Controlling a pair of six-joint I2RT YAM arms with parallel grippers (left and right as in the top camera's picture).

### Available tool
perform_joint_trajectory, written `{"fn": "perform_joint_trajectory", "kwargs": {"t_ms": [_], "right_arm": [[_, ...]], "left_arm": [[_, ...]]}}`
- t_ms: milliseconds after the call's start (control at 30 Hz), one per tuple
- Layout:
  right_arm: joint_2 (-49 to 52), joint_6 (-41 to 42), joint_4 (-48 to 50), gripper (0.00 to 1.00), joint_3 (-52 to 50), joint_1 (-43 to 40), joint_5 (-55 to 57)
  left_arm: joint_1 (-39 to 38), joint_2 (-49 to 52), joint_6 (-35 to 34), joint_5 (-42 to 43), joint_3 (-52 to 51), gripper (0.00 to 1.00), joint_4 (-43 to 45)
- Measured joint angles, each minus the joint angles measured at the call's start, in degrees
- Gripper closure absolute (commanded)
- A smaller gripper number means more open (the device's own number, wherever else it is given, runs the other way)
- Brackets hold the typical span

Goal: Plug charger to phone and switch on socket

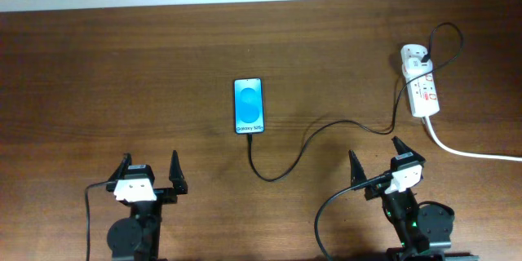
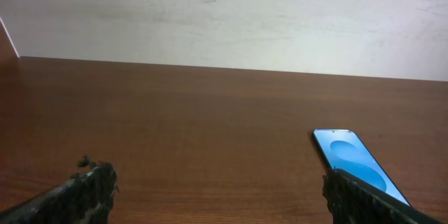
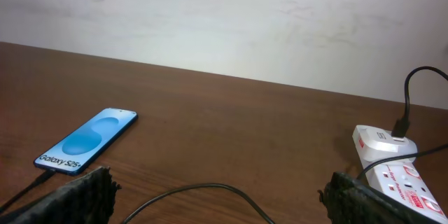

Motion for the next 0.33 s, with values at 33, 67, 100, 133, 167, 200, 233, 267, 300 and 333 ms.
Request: {"fn": "perform_joint_trajectory", "kwargs": {"t_ms": [33,67,100,133,167,200,233,267,300,333], "right_arm": [[0.00,-0.04,0.00,0.02,0.00,0.00,0.00],[0.00,-0.07,0.00,0.02,0.00,0.00,0.00],[0.00,-0.04,0.00,0.02,0.00,0.00,0.00],[0.00,-0.02,0.00,0.02,0.00,0.00,0.00],[0.00,-0.04,0.00,0.02,0.00,0.00,0.00],[0.00,-0.04,0.00,0.02,0.00,0.00,0.00],[0.00,-0.04,0.00,0.02,0.00,0.00,0.00],[0.00,-0.04,0.00,0.02,0.00,0.00,0.00],[0.00,-0.02,0.00,0.02,0.00,0.00,0.00],[0.00,-0.04,0.00,0.02,0.00,0.00,0.00]], "left_arm": [[0.00,0.00,-0.02,-0.02,0.00,0.01,0.00],[0.00,0.00,-0.02,-0.02,0.00,0.01,0.00],[0.00,0.00,-0.02,-0.02,0.00,0.01,0.00],[0.00,0.00,0.00,-0.02,0.00,0.01,0.00],[0.00,0.00,-0.02,0.00,0.00,0.01,0.00],[0.00,0.00,-0.02,-0.02,0.00,0.01,0.00],[0.00,0.00,0.00,-0.02,0.00,0.01,0.00],[0.00,0.00,0.00,-0.02,0.00,0.01,0.00],[0.00,0.00,-0.02,-0.02,0.00,0.01,0.00],[0.00,0.00,-0.02,-0.02,0.00,0.00,0.00]]}}
